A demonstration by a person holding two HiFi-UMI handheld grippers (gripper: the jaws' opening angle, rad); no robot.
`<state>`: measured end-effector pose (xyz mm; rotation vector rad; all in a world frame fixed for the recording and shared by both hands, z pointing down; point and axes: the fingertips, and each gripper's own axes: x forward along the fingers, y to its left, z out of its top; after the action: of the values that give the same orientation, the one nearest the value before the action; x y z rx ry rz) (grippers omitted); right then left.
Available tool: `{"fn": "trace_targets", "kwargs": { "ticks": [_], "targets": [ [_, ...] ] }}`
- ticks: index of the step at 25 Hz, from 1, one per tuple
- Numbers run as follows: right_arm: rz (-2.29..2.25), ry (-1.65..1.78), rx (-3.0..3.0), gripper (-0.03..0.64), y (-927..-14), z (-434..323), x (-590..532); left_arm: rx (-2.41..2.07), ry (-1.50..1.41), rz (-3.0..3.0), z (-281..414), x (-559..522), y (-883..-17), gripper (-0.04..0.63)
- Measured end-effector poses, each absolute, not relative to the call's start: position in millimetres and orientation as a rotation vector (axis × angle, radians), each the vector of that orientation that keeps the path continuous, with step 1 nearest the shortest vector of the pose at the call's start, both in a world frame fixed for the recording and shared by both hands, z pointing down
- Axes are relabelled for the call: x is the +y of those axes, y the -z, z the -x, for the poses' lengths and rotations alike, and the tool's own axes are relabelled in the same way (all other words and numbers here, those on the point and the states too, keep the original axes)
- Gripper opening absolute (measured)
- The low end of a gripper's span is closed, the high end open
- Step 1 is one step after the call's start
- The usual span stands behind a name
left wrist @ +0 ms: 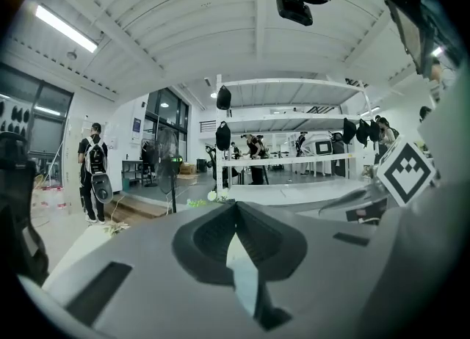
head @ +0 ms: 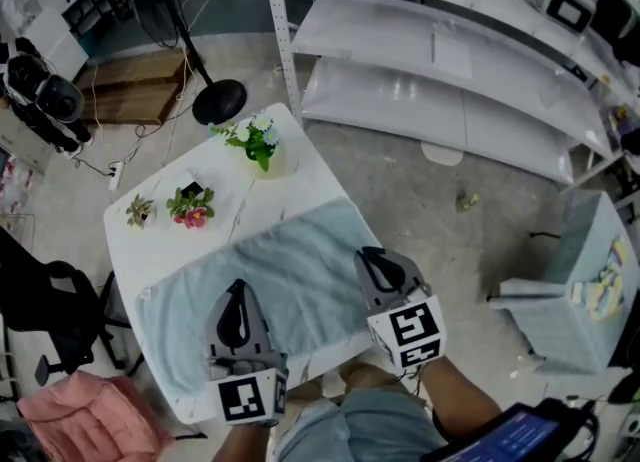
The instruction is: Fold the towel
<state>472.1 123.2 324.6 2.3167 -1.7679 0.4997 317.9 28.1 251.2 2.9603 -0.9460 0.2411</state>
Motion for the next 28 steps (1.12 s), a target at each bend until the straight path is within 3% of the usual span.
{"fn": "trace_targets", "kwargs": {
  "ticks": [21,28],
  "targets": [
    [-2.339,-0.913,-1.484,0.095,-473.3,-510.0,202.8,-0.689,-0.482,-2.917,-368.8,56.0,-359.3,0.005],
    [-2.280,-0.941,-1.470,0.109,-484.0,-507.2,204.8,-0.679,-0.513,-2.902,-375.4,60.0,-376.1,0.005]
  ]
}}
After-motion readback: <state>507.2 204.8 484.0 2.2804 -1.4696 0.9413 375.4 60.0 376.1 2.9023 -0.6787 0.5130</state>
